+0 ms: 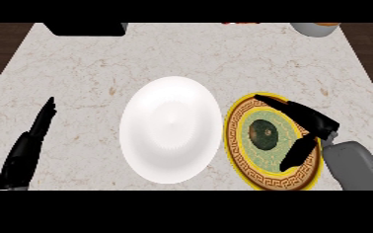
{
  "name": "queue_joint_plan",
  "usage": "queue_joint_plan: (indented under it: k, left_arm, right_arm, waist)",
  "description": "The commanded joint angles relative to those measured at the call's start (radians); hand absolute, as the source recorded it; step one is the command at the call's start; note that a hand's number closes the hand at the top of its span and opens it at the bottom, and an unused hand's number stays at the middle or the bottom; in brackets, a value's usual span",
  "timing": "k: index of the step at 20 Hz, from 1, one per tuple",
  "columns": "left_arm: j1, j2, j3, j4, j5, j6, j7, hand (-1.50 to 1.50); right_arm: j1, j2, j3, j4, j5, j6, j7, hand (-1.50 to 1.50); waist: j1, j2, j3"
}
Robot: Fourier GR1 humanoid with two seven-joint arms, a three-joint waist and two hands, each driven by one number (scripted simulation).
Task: Pick the squash from the plate and place it in the plate
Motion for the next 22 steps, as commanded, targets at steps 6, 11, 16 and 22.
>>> queue_joint_plan:
  k: [6, 11, 16, 22]
  left_arm:
    - [0.019, -0.006, 0.085, -0.076, -0.034, -0.069, 0.034, 0.00]
    - [-0.021, -0.083, 0.047, -0.069, -0.105, -0.050, 0.102, 0.00]
    - [-0.022, -0.107, 0.092, -0.041, -0.132, -0.082, 0.059, 0.00]
    - [-0.012, -0.127, 0.065, -0.033, -0.138, -0.083, 0.006, 0.00]
  right_arm:
    - [0.037, 0.063, 0.004, 0.075, 0.141, -0.046, -0.118, -1.50]
    - [-0.061, 0.149, -0.030, 0.197, 0.150, -0.068, -0.162, 1.50]
    - [-0.064, 0.130, -0.060, 0.218, 0.211, -0.081, -0.242, 1.50]
    - [-0.273, 0.018, -0.059, 0.321, 0.327, -0.145, -0.285, 1.50]
  waist:
    - [0.000, -0.001, 0.000]
    - [0.001, 0.000, 0.000]
    - [0.000, 0.000, 0.000]
    - [0.051, 0.012, 0.002]
